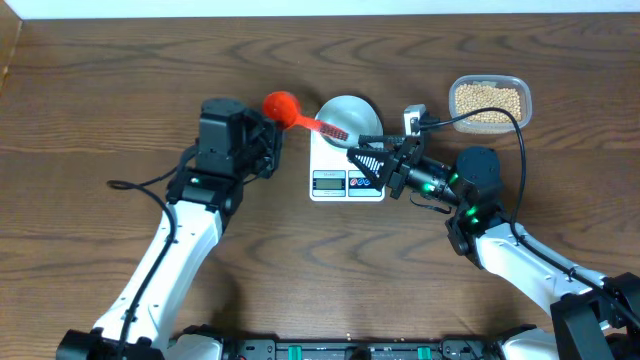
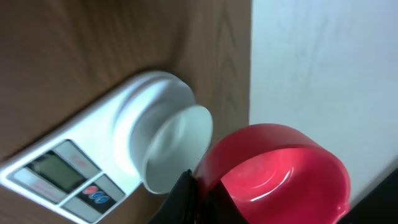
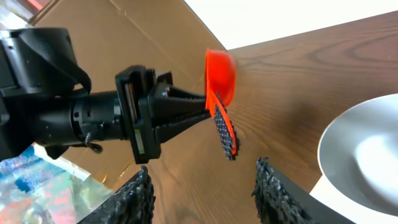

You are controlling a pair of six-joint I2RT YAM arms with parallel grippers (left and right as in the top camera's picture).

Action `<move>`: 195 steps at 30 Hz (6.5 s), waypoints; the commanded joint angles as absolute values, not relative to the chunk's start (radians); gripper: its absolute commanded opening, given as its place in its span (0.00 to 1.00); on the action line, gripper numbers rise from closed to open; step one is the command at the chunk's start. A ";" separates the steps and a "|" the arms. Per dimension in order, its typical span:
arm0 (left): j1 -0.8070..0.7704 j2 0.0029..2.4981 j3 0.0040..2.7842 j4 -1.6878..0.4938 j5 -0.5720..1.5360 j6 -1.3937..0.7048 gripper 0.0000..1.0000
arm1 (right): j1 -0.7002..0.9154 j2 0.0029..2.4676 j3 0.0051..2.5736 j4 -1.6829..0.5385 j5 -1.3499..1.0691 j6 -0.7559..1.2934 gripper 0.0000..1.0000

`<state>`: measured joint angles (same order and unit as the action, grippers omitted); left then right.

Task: Scoop item into bowl and weigh 50g on scale
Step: 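Bring the scoop with the left gripper to the right gripper, then close the right gripper on the scoop handle, release with left gripper, then carry the scoop with the right gripper toward the soybean tub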

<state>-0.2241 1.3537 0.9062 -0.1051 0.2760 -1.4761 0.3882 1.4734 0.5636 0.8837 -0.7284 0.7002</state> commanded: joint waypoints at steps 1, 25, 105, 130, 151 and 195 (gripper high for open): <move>-0.258 1.359 0.910 -0.068 0.281 -1.447 0.07 | 0.395 1.480 0.577 0.886 -0.725 0.702 0.48; -0.408 1.359 0.910 -0.060 0.281 -1.409 0.07 | 0.401 1.480 0.577 0.887 -0.716 0.701 0.26; -0.411 1.359 0.910 -0.062 0.309 -1.355 0.07 | 0.400 1.480 0.578 0.886 -0.710 0.702 0.10; -0.411 1.359 0.910 -0.058 0.294 -1.393 0.07 | 0.400 1.480 0.578 0.879 -0.709 0.702 0.08; -0.411 1.359 0.910 -0.059 0.268 -1.435 0.07 | 0.402 1.480 0.578 0.883 -0.710 0.722 0.04; -0.411 1.359 0.907 -0.347 0.059 -1.181 0.72 | 0.110 1.480 0.882 0.849 -0.525 0.469 0.01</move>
